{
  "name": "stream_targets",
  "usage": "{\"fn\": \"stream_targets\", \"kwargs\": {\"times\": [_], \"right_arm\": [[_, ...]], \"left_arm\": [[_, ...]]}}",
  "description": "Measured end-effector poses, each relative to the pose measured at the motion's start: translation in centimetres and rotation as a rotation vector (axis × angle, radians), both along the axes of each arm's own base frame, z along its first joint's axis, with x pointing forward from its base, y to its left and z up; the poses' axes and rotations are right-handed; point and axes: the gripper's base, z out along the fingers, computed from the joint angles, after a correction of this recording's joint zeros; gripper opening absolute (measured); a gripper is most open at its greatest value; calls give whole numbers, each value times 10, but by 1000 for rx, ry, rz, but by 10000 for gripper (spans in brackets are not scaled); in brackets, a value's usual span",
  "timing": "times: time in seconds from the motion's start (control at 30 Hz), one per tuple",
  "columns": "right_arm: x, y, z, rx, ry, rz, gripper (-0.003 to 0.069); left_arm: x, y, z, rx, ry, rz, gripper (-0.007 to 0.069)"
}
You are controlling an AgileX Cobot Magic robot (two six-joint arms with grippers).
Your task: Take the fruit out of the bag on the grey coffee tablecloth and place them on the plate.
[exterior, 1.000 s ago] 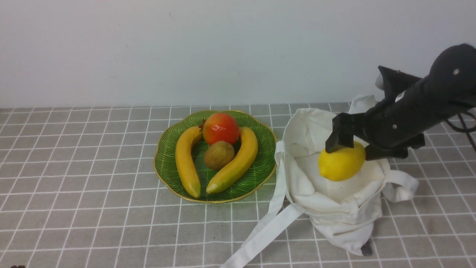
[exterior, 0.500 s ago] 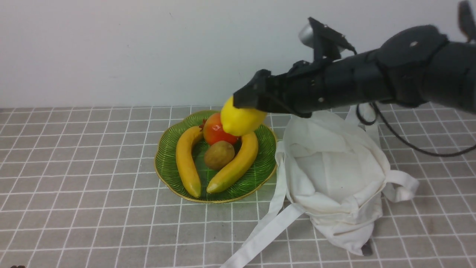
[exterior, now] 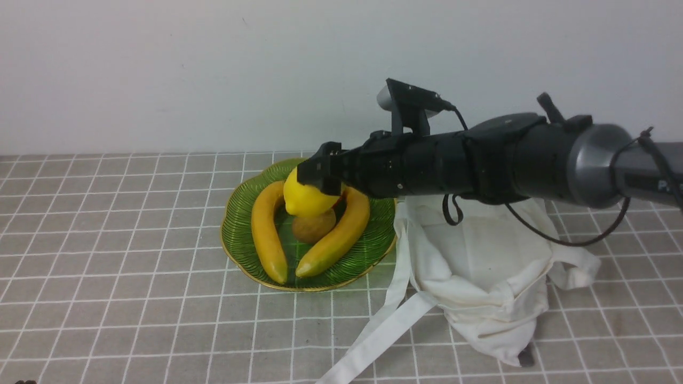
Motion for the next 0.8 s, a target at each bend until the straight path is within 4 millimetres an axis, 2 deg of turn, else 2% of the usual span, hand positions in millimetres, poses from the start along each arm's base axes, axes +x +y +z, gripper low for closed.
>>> {"fn": "stream_targets", "kwargs": {"times": [0.17,0.47,0.57,0.6,0.63,0.7,0.8], "right_arm": [[1,0,-2,-2,3,-2,689],[0,-8,2,-37,-27,85,681],[-4,-24,26,-40,-53,137,600],[-4,-26,28,-47,-56,142,584],[-9,-38,47,-53,-68,155,496],[-13,-49,60,-75,-69,162,400],[-28,-71,91,-133,-75,197,193]], "left_arm": [[0,0,0,0,0,0,-7],[0,0,0,0,0,0,-7],[0,0,0,0,0,0,-7],[0,0,0,0,0,0,-7],[0,0,0,0,0,0,-7],[0,0,0,0,0,0,-7],[0,0,0,0,0,0,-7]]}}
